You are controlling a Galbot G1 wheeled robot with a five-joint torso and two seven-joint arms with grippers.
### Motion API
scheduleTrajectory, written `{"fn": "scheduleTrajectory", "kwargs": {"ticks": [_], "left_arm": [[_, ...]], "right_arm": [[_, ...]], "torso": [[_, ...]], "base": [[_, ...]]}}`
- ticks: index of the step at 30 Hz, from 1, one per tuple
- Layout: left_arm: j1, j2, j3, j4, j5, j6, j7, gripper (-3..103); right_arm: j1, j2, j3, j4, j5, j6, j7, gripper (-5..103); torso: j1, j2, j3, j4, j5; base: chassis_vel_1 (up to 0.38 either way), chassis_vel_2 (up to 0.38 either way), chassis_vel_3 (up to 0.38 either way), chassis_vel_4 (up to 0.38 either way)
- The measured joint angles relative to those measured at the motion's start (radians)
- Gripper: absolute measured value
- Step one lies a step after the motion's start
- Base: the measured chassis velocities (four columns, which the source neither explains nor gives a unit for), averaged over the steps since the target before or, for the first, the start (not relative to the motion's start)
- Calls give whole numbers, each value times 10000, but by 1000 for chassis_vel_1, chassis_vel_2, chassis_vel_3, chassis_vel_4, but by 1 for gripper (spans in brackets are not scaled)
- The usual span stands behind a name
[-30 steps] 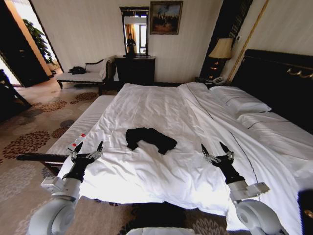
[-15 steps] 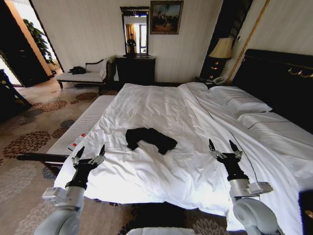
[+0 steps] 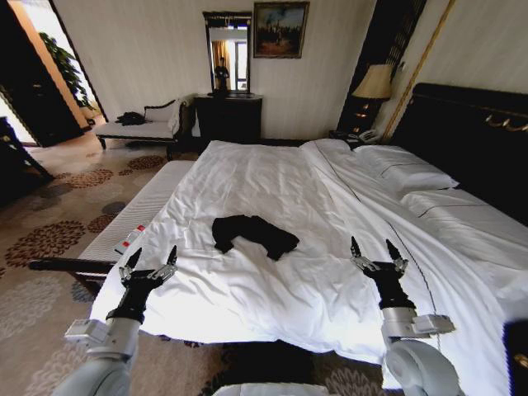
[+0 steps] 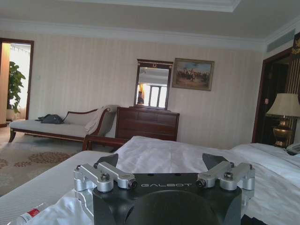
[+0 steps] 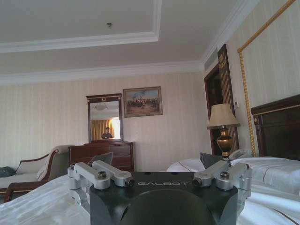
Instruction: Fold the clothes on the bed.
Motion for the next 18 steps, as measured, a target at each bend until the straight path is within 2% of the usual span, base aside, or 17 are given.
{"fn": "scheduleTrajectory", "kwargs": {"ticks": [18], "left_arm": [[-203, -133, -89, 241, 16, -22, -43, 100]], "right_arm": [[489, -53, -457, -597, -168, 107, 45, 100]], "torso": [[0, 0, 0, 0, 1]], "base": [[0, 0, 0, 0]]}}
